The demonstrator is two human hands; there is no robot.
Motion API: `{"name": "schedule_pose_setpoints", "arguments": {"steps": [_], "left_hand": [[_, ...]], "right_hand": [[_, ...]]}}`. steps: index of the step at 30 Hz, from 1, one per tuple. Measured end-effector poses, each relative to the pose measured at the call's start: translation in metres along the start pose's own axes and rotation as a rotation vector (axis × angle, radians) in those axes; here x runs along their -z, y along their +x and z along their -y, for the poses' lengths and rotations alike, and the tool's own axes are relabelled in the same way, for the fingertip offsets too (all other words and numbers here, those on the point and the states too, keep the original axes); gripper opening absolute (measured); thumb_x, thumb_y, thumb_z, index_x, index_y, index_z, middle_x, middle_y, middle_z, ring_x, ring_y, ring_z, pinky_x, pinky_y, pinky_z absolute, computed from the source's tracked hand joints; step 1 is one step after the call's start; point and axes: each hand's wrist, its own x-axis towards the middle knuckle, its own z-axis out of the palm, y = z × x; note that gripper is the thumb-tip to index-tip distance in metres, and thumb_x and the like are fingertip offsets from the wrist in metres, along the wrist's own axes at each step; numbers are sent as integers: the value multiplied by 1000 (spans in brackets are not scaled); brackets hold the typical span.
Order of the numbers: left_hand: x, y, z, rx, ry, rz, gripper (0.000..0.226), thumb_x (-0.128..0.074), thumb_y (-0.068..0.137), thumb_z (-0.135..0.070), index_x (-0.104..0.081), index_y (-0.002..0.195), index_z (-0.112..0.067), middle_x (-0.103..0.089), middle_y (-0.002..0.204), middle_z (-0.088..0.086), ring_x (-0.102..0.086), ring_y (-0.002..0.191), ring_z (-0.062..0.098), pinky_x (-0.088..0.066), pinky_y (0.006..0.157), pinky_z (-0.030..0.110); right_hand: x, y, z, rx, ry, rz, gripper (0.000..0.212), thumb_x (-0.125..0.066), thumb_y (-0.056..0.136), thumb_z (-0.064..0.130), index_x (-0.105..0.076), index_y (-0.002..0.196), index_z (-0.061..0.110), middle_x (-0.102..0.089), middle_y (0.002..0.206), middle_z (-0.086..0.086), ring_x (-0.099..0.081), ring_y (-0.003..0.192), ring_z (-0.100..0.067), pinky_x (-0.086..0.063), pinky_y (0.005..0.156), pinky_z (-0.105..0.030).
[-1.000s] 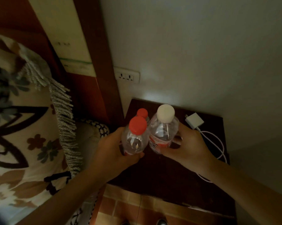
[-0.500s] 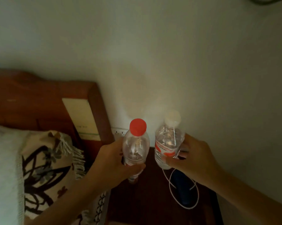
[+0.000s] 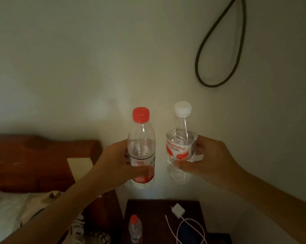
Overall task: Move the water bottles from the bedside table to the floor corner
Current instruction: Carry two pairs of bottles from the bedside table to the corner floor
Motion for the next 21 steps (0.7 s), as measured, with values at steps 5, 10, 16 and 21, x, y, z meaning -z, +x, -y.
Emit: {"name": "schedule_pose_setpoints", "arguments": {"steps": [5,10,16,21], "left_hand": [[5,7,-28,32,30,-3,55,-87,62,-33,-66,113,-28,-74,101,-10,-70,92,6,-57,82,26],[-3,10,-44,-7,57,4,55,-85,64,-33,-65,114,-29,-74,104,-10,-70,94,6,-54,80,21],[-19,10,-53,-64,22,76,49,-88,60,-31,-64,101,-43,-76,94,-14,-71,87,-3,-55,74,13],[-29,7,-60,-124,-68,194,47,-90,58,-24,-67,95,-41,-74,94,-24,-71,85,-5,-53,69,11]], "right_hand": [[21,-1,10,20,1,-42,47,-84,59,46,-66,102,37,-72,91,25,-68,87,14,-51,72,-3],[34,-7,7,40,-7,-61,49,-81,58,49,-67,103,34,-71,88,26,-69,87,11,-53,73,-5],[46,-28,7,7,-35,-105,43,-86,64,37,-67,102,35,-70,87,29,-68,86,14,-50,72,-2],[52,-65,15,-105,-59,-183,48,-88,66,32,-69,110,28,-74,96,20,-70,90,9,-53,76,-5]]}}
